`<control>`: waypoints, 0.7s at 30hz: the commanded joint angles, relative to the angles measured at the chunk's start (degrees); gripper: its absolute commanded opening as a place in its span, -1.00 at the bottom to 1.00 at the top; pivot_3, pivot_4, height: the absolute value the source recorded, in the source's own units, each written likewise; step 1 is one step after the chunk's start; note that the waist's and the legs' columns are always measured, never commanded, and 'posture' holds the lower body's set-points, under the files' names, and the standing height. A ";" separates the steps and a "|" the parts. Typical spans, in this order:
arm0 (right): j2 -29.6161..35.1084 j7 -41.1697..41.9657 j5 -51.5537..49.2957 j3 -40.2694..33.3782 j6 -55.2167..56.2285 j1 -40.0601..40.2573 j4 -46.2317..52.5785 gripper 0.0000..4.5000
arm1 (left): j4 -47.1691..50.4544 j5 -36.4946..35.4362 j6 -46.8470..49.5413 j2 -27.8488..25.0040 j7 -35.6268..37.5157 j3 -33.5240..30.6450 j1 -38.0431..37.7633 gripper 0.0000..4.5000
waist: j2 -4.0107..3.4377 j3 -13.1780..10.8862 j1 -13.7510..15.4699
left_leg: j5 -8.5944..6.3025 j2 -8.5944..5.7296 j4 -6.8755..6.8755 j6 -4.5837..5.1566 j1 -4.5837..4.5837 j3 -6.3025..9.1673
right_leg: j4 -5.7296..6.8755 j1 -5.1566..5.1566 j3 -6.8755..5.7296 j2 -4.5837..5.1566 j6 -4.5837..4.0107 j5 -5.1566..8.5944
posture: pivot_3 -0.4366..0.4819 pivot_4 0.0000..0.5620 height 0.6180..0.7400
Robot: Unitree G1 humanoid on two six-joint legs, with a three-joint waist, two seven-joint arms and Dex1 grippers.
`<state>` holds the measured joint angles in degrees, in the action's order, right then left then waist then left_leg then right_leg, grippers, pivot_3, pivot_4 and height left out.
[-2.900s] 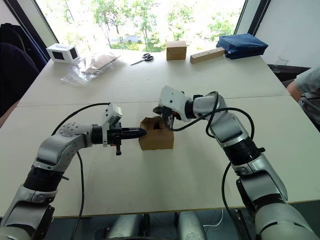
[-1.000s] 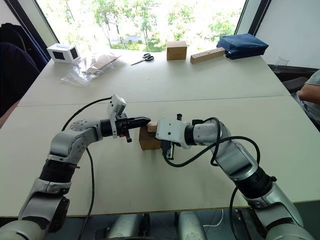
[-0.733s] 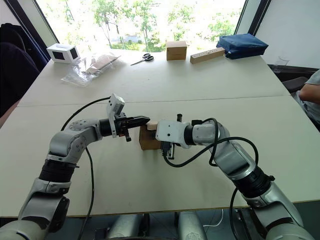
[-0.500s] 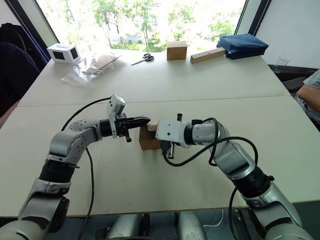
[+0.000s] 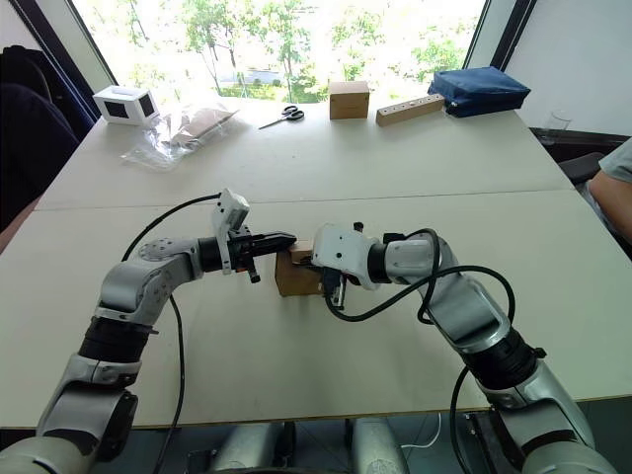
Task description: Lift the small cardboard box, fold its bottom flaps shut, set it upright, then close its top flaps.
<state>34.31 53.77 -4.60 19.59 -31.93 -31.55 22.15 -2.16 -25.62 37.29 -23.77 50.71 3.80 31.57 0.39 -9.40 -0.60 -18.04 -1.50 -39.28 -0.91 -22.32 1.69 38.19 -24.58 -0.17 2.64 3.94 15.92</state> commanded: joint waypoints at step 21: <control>-0.34 -3.01 11.66 4.94 9.27 -2.30 -6.71 -1.00 | 1.77 -2.73 2.82 2.05 -1.88 -1.25 0.73 -0.95 | 0.01 0.00 0.01 | 0.08 0.00 0.00 -0.14 0.01 0.00 | 0.01 0.02 0.00 0.00 0.00 0.00 | -0.05 -0.47 1.00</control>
<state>34.27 51.08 6.07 24.51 -23.04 -33.07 15.42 -1.96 -27.67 39.90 -21.88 48.93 3.23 31.69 0.40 -9.40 -0.59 -17.96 -1.50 -39.29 -1.05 -22.30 1.68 38.19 -24.56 -0.17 2.64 3.94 15.92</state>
